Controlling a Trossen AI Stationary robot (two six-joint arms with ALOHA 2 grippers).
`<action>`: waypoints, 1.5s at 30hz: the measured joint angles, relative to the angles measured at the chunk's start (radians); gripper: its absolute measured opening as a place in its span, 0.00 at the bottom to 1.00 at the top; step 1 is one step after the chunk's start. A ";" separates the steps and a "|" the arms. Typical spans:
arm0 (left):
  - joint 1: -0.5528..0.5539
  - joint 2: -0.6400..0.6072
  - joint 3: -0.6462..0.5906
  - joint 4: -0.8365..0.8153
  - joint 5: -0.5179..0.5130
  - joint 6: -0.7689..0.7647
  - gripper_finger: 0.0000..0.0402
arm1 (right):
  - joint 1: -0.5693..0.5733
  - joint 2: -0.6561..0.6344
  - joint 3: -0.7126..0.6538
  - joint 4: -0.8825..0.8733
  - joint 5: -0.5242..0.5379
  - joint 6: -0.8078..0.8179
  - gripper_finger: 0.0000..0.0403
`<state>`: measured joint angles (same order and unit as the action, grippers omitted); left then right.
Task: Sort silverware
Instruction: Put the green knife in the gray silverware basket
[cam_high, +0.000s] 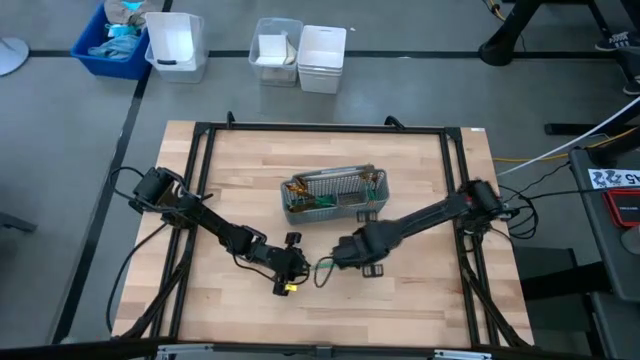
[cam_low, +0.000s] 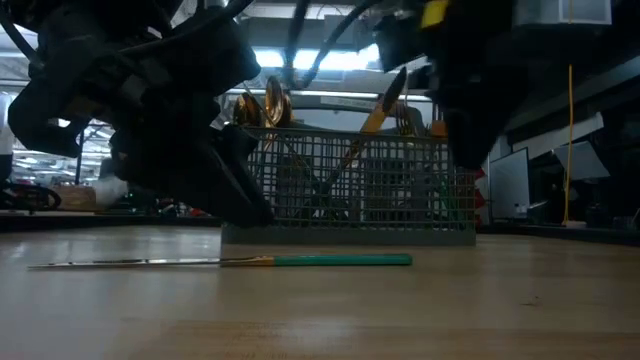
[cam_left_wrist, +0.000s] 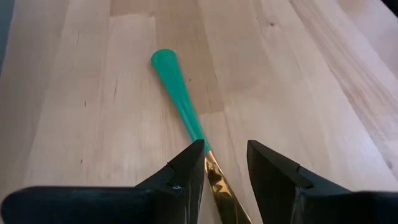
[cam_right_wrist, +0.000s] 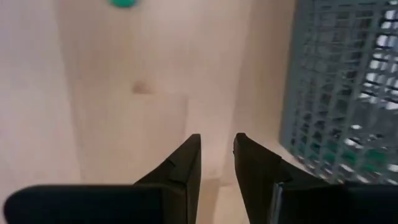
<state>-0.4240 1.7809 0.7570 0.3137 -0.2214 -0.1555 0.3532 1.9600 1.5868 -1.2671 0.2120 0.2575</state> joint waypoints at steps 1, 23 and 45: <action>0.000 0.000 0.000 -0.001 0.000 0.000 0.28 | 0.010 -0.036 -0.050 0.047 -0.015 0.003 0.24; 0.001 0.000 0.000 -0.019 0.000 0.051 0.28 | 0.045 -0.233 -0.653 1.198 0.024 0.200 0.24; 0.001 0.001 -0.001 -0.037 0.000 0.051 0.28 | 0.033 -0.096 -0.653 1.302 0.022 0.066 0.44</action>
<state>-0.4229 1.7817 0.7563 0.2768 -0.2212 -0.1047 0.3859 1.8643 0.9337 0.0346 0.2345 0.3240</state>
